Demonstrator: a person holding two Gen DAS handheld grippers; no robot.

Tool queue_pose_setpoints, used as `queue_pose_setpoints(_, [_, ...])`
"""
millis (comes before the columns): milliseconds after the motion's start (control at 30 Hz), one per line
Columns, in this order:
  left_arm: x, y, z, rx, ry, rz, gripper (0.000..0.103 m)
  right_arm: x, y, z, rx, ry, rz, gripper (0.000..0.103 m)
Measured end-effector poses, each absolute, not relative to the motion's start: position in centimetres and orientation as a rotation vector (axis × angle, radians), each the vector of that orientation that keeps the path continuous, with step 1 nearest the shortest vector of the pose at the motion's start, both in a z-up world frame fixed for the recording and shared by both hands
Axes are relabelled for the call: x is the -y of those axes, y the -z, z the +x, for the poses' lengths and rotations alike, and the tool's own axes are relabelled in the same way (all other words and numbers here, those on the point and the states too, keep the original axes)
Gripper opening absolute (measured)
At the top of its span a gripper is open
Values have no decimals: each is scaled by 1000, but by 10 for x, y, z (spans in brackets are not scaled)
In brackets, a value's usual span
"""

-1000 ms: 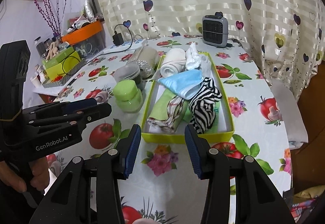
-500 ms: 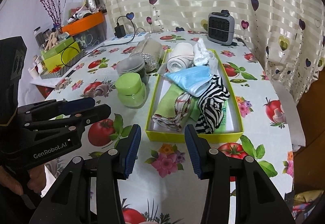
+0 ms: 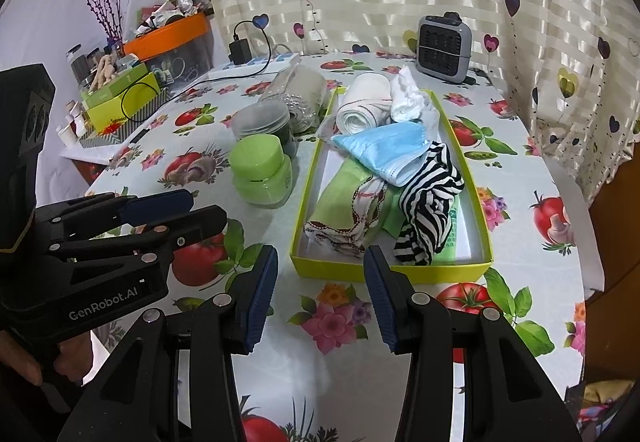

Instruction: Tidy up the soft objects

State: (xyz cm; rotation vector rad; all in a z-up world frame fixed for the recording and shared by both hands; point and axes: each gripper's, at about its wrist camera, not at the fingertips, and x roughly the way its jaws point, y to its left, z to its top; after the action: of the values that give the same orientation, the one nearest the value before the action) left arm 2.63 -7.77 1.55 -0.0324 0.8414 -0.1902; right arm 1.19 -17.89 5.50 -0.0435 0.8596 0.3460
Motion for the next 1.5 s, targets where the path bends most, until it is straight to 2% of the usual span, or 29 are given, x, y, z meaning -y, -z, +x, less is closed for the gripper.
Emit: queue_pose_setpoints(1500, [79,-12,25,-841,172,-7,39,176,-52,12,-868,-350,-43,46])
